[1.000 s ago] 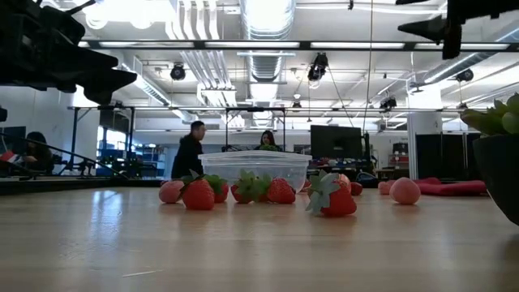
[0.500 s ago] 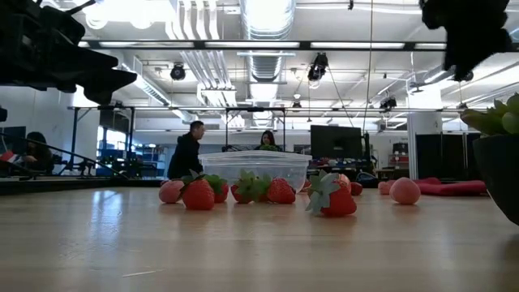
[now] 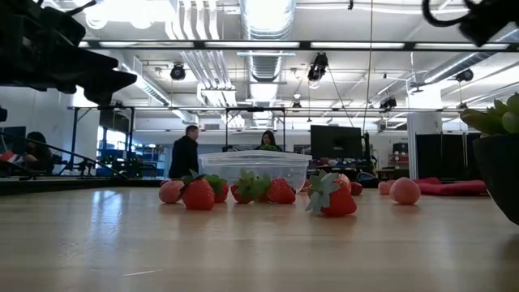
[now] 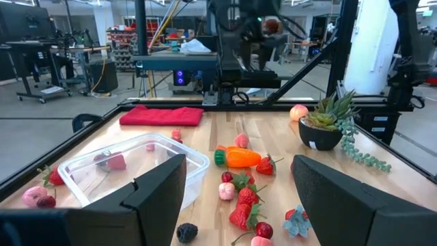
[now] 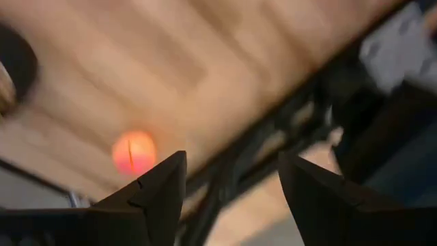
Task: Pick and placing Produce into tupperware
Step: Put the pink apricot into the transparent container
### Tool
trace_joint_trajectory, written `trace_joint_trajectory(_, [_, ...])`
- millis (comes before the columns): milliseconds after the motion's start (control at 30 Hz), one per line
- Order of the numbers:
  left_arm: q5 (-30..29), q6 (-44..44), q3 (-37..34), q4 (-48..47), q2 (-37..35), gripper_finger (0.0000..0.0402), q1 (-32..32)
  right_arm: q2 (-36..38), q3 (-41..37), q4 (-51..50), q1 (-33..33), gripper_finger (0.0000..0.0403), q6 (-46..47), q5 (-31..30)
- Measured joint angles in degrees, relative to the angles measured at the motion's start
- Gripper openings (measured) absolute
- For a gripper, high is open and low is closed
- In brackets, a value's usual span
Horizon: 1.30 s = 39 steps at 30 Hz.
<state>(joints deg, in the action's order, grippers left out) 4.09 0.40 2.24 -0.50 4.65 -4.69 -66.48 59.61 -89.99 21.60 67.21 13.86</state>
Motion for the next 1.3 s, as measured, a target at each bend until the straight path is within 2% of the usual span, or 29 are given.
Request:
trace_joint_trajectory(133, [0.0,0.0,0.0,-0.09,0.19,0.0255,0.0,-1.98,-0.47,2.88,8.01,0.0224,10.53,4.51])
trace_joint_trajectory(233, [0.0,-0.01,0.0,0.0,0.19,0.0255,-0.01,-2.83,0.02,7.41,12.87,0.0224,18.78,4.75])
trace_joint_trajectory(500, [-0.02,-0.01,0.0,-0.02,0.28,0.0255,-0.02,-7.84,-0.6,20.28,21.79,0.0224,40.21,4.85])
trace_joint_trajectory(667, [0.0,0.0,0.0,-0.05,0.21,0.0255,0.0,-12.81,-1.67,22.16,24.48,0.0224,53.11,8.51])
trace_joint_trajectory(967, [-0.02,0.0,0.0,0.01,0.21,0.0255,-0.02,-19.23,-1.67,33.31,25.03,0.0238,57.15,7.9])
trace_joint_trajectory(1300, [-0.01,0.0,0.0,-0.01,0.19,0.0255,-0.02,-24.6,-1.68,33.4,26.81,0.0251,61.19,6.76])
